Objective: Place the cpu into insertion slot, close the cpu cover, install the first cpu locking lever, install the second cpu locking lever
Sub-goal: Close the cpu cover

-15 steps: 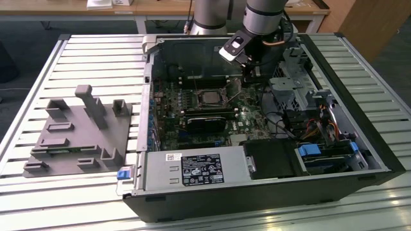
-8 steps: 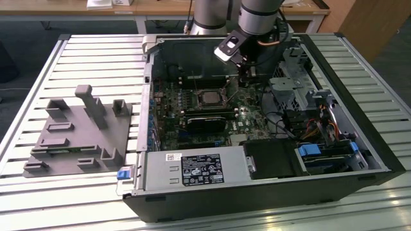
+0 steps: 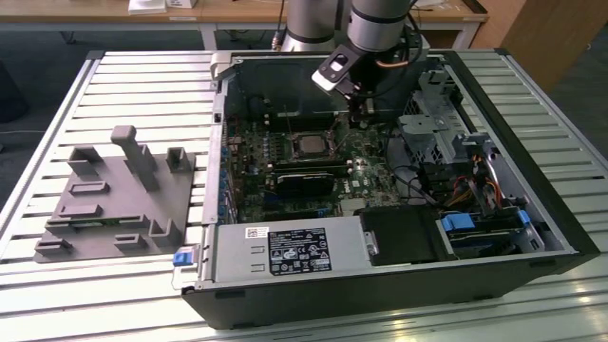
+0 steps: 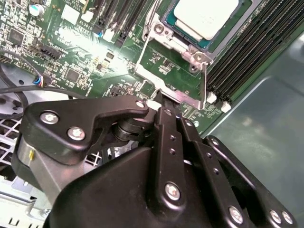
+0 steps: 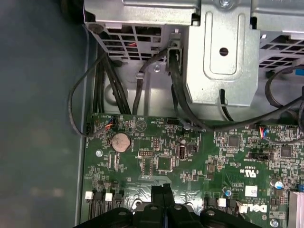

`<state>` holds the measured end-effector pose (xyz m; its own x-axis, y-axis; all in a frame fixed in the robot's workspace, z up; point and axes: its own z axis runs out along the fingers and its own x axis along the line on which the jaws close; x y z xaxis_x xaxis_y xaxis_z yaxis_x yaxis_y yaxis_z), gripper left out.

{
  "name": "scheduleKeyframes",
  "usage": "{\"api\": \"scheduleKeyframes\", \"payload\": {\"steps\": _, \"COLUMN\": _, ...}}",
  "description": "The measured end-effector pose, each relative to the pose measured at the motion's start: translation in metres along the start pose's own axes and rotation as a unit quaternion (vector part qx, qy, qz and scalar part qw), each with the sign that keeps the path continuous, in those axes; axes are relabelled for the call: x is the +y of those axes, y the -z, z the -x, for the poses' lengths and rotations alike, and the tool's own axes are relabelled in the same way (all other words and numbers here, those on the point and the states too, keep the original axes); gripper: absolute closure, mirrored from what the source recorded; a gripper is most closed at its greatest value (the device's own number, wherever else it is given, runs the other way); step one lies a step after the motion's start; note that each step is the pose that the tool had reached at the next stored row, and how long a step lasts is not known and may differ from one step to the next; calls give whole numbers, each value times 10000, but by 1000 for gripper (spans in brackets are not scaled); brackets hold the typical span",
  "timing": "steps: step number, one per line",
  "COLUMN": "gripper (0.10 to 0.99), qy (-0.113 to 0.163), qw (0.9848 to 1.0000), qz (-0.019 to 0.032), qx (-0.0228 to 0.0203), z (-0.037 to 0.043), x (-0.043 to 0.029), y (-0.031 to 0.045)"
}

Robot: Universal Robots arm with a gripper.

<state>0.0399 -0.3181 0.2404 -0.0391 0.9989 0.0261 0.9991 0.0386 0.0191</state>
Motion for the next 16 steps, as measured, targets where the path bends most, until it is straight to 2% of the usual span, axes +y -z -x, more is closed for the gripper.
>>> {"api": "scheduleKeyframes", "payload": {"steps": 16, "gripper": 973, "qy": 0, "qw": 10000, "qz": 0, "qx": 0, "z": -4, "x": -95, "y": 1}}
